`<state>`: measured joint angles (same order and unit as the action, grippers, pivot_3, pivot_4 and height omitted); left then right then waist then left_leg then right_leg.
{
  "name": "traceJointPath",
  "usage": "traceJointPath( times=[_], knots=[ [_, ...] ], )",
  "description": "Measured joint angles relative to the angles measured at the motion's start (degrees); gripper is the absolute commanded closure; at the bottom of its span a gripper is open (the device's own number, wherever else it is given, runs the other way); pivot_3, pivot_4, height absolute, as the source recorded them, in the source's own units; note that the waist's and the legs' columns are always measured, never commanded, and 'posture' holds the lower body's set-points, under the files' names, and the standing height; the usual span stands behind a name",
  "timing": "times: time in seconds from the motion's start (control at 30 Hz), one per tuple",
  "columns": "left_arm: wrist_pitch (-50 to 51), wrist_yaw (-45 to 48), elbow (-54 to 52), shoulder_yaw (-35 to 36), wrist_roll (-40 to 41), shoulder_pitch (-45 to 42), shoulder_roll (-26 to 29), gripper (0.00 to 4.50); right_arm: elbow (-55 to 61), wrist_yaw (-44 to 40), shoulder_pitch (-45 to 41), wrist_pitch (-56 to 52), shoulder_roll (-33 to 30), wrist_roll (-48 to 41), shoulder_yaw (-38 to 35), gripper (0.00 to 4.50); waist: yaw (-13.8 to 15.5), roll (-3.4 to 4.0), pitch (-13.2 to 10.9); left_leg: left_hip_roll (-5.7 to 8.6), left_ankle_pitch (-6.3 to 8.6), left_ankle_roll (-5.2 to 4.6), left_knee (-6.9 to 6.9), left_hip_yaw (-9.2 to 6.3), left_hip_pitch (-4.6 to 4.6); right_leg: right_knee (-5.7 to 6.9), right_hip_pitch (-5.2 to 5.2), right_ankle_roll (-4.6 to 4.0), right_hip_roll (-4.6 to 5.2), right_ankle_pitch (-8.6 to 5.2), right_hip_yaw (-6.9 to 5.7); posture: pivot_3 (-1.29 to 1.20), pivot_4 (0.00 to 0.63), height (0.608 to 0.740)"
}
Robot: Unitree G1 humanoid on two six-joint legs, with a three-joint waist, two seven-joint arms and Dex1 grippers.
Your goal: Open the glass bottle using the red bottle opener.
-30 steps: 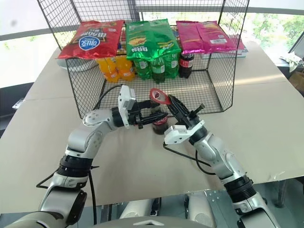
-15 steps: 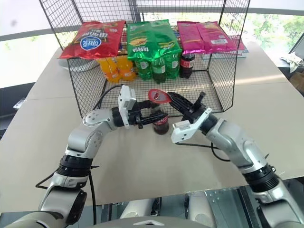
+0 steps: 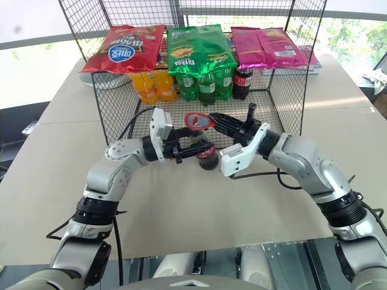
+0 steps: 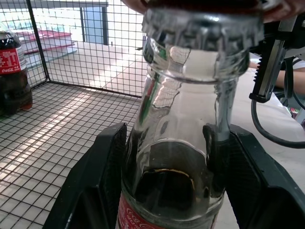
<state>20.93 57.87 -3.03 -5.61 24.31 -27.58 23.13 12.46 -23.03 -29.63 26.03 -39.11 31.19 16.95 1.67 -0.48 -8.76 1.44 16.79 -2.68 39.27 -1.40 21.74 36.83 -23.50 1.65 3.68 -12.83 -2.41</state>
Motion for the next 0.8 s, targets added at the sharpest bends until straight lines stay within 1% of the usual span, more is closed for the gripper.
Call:
traceJointPath(
  times=[0.13, 0.17, 0.23, 0.33, 0.53, 0.8],
  knots=[
    [-0.6, 0.9, 0.7, -0.7, -0.2, -0.8, 0.2, 2.20, -0.1, -0.1, -0.3, 0.4, -0.6, -0.5, -0.8, 4.50, 0.0, 0.00, 0.0, 0.01, 0.00, 0.00, 0.00, 0.01, 0.00, 0.00, 0.00, 0.00, 0.00, 0.00, 0.00, 0.00, 0.150, 0.740],
    [-0.6, 0.9, 1.0, -1.4, -0.7, -1.5, 0.2, 2.20, -0.1, -0.6, -0.7, 0.6, -1.5, -0.3, -0.9, 4.50, 0.0, -0.01, 0.0, 0.01, 0.00, 0.00, 0.00, 0.02, -0.02, 0.00, 0.02, 0.00, -0.01, 0.00, 0.01, 0.00, 0.150, 0.740],
    [-0.6, 1.1, 1.5, -1.6, -0.8, -1.9, 0.3, 2.20, -0.3, -1.0, -0.8, 0.7, -2.1, -0.3, -1.4, 4.50, -0.5, -0.06, 0.0, -0.02, 0.00, 0.00, 0.00, 0.03, -0.04, -0.01, 0.02, 0.00, -0.03, 0.00, 0.03, 0.00, 0.150, 0.740],
    [-0.6, 1.6, 2.1, -1.7, -1.2, -2.7, 0.6, 2.20, -0.6, -1.3, -0.8, 0.9, -2.2, -0.3, -1.8, 4.50, -1.1, -0.05, 0.0, -0.10, -0.01, 0.01, -0.04, 0.04, -0.09, 0.02, 0.02, 0.00, -0.09, 0.00, 0.04, 0.00, 0.150, 0.740],
    [-1.1, 2.3, 3.0, -1.8, -1.6, -3.0, 0.5, 2.20, -0.6, -3.1, -2.3, 1.4, -2.2, -0.6, -1.8, 4.50, -0.9, -0.05, 0.0, -0.11, 0.00, 0.01, -0.02, 0.03, -0.08, 0.05, 0.02, 0.00, -0.10, 0.00, 0.03, 0.00, 0.150, 0.740],
    [-1.6, 3.2, 3.3, -1.7, -1.6, -3.1, 0.4, 2.20, 0.3, -5.2, -2.2, -2.7, 1.1, -1.5, -1.8, 4.50, -0.8, -0.05, 0.0, -0.11, 0.00, 0.01, -0.02, 0.02, -0.02, 0.02, -0.02, 0.00, -0.09, 0.00, 0.02, 0.00, 0.150, 0.740]
  ],
)
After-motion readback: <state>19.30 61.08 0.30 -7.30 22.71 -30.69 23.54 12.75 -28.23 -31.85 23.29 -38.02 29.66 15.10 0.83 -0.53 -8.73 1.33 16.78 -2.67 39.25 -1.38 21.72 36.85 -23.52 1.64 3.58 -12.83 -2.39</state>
